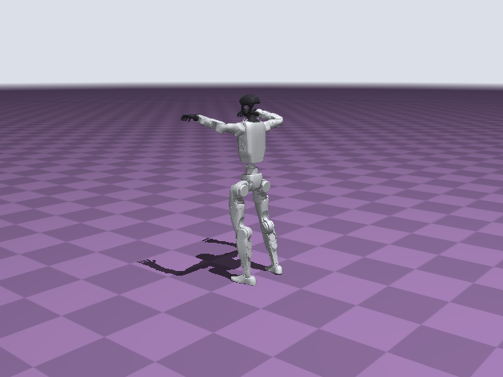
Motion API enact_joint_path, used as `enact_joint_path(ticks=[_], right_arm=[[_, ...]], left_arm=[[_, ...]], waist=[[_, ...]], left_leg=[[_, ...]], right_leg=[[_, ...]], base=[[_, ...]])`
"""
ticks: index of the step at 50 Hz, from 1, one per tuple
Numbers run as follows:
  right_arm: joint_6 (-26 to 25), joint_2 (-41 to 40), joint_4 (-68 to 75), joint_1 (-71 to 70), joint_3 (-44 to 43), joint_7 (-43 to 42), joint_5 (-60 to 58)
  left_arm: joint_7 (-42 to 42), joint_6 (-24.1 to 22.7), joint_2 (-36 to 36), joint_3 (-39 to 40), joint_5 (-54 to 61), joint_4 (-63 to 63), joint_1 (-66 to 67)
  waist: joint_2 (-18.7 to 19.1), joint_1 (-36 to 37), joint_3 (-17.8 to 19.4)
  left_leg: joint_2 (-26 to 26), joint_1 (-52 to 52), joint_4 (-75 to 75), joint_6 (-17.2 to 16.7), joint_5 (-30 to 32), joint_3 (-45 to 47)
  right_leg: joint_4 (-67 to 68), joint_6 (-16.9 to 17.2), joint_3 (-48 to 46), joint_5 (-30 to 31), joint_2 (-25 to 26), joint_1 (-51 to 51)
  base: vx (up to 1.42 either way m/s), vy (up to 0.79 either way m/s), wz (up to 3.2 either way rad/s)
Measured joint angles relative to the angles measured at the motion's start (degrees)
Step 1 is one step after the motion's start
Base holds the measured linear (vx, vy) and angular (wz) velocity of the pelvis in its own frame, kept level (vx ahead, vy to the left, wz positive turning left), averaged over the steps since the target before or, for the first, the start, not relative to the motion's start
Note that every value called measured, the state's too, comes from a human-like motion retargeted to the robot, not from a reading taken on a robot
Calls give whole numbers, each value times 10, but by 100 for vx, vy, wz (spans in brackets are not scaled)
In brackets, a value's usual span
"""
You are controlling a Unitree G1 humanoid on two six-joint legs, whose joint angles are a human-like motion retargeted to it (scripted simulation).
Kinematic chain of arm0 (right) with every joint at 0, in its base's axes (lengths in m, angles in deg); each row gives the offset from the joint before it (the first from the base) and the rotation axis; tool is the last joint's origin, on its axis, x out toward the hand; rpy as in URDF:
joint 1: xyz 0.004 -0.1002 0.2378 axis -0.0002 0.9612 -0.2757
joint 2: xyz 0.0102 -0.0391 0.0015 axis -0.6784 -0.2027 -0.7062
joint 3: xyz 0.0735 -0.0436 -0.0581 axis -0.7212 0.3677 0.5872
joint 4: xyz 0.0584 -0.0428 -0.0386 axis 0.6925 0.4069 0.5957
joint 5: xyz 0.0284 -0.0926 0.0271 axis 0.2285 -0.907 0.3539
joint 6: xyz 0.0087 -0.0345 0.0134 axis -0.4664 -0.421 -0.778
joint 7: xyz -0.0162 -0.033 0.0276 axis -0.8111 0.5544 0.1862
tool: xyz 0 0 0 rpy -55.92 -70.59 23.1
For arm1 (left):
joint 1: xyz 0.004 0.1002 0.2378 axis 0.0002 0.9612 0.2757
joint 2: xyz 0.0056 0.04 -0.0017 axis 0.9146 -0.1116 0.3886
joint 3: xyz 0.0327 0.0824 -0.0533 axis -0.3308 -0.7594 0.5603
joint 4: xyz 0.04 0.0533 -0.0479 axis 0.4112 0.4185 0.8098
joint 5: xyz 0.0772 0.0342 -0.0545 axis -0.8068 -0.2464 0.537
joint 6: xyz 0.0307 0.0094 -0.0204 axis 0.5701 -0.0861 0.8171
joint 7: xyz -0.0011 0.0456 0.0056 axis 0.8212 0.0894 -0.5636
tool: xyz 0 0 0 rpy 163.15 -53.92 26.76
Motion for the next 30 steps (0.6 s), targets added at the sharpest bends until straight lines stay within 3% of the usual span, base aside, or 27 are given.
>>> enact_joint_path(ticks=[30], right_arm=[[3,-10,-16,28,-30,-1,0]], left_arm=[[-1,-4,-2,59,9,-8,55]], waist=[[-6,-2,-6]], left_leg=[[1,-5,2,-1,1,0]], right_leg=[[0,0,0,1,1,-4]], base=[[0,0,0]])
